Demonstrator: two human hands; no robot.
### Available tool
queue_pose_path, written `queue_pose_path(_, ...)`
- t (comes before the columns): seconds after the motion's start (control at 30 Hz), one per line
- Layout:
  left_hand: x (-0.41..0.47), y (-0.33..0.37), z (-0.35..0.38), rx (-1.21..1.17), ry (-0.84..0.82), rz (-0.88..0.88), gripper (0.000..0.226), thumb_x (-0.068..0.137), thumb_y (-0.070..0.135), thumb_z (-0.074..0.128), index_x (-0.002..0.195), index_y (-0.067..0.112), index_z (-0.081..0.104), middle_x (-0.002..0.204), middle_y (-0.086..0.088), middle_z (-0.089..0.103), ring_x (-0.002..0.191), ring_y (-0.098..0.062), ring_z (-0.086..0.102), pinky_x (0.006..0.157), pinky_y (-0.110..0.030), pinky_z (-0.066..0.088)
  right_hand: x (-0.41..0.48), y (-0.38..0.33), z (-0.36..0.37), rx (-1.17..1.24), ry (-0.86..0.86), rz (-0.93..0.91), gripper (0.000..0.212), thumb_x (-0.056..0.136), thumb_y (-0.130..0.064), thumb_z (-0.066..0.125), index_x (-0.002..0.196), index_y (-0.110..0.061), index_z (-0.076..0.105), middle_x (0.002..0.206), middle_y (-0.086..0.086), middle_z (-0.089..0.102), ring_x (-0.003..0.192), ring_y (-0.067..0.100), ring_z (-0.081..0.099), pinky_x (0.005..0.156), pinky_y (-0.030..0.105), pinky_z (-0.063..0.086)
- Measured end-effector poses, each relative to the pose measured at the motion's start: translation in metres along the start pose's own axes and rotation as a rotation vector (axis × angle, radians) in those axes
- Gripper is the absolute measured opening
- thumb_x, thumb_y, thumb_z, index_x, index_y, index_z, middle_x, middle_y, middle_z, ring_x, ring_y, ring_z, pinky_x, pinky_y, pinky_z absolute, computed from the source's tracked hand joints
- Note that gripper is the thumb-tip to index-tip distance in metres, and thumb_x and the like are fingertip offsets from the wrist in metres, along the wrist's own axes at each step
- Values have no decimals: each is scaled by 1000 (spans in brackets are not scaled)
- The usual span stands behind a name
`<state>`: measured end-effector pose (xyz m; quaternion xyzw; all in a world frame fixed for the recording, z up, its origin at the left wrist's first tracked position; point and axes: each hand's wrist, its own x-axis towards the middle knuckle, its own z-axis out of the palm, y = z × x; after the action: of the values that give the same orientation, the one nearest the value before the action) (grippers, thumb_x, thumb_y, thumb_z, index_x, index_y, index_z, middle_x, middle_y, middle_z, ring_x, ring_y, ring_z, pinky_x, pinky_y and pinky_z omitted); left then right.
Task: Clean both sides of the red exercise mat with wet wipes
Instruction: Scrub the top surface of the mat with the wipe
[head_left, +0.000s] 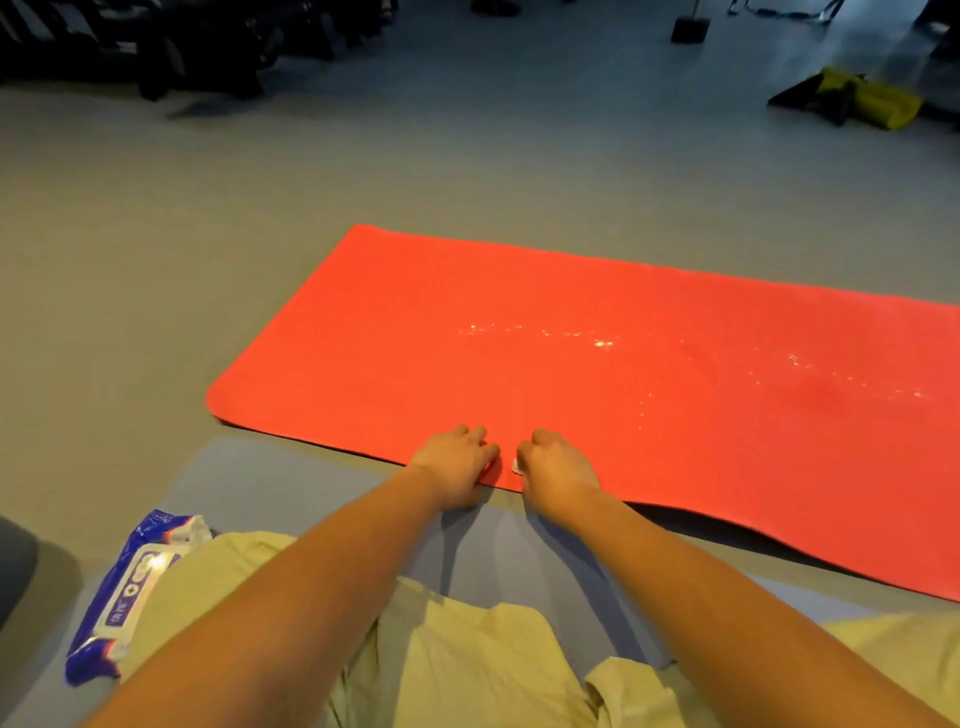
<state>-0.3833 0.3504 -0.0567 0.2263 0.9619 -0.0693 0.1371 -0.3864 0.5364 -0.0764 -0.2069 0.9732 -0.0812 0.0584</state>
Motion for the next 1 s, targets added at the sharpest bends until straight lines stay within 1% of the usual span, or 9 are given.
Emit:
queue_pose_path(0.1, 8, 1, -3, 38, -6, 6, 49, 85, 36, 71, 127, 15, 54, 126, -11, 51, 113, -35, 53, 73, -41, 40, -7, 14, 6, 46, -71, -90, 25, 75, -21, 60, 99, -16, 61, 102, 4, 50, 98, 28, 52, 77, 37, 48)
queue_pose_path(0.2, 9, 3, -5, 83, -14, 19, 46, 87, 30, 69, 126, 14, 52, 124, -13, 52, 112, -36, 55, 70, -39, 37, -11, 21, 5, -78, -88, -147, 34, 76, -15, 62, 110, -17, 58, 108, 5, 48, 102, 29, 50, 77, 40, 46)
queue_pose_path(0.3, 6, 6, 0, 92, -10, -45, 45, 85, 17, 67, 126, 15, 50, 126, -11, 50, 115, -34, 53, 66, -39, 37, -10, 9, 4, -240, -52, -121, 40, 83, -12, 58, 122, -11, 51, 120, 10, 45, 113, 31, 46, 81, 41, 40)
queue_pose_path(0.37, 4, 6, 4, 97, -3, -131, 50, 87, 8, 64, 133, 16, 47, 131, -11, 47, 119, -35, 51, 67, -39, 39, -10, -1, 7, -337, -51, -57, 40, 83, -10, 57, 123, -8, 50, 119, 12, 46, 113, 32, 46, 86, 43, 43)
queue_pose_path(0.43, 3, 5, 9, 111, -2, -222, 58, 93, 3, 57, 147, 15, 39, 135, -13, 47, 118, -36, 55, 70, -38, 39, -11, -2, 8, -353, -51, 19, 34, 80, -11, 63, 113, -9, 54, 109, 10, 50, 103, 30, 49, 78, 42, 48)
queue_pose_path(0.5, 3, 4, 12, 136, 8, -248, 63, 98, 1, 50, 156, 14, 31, 135, -16, 50, 114, -36, 61, 72, -38, 38, -12, 6, 5, -349, -41, 24, 29, 81, -9, 65, 108, -10, 55, 104, 9, 51, 98, 28, 50, 68, 37, 47)
queue_pose_path(0.63, 9, 12, 17, 126, 34, -232, 69, 98, -1, 46, 162, 14, 25, 133, -17, 54, 108, -38, 67, 70, -40, 41, -12, 25, -8, -353, -23, -68, 31, 88, 1, 55, 118, -7, 51, 113, 11, 50, 107, 30, 48, 62, 33, 45)
queue_pose_path(0.77, 21, 32, 6, 77, 59, -146, 67, 96, -1, 48, 160, 14, 30, 127, -17, 60, 109, -39, 66, 72, -41, 42, -17, 52, -20, -427, -63, -22, 24, 97, -13, 58, 120, -7, 53, 113, 9, 53, 108, 29, 50, 57, 31, 41)
queue_pose_path(1.0, 45, 130, -19, 4, 120, 94, 43, 99, 3, 48, 141, 11, 51, 120, -18, 67, 110, -40, 66, 73, -40, 38, -77, 139, -59, -495, -232, 170, 35, 93, -13, 59, 126, -11, 49, 126, 7, 52, 118, 28, 51, 75, 37, 48)
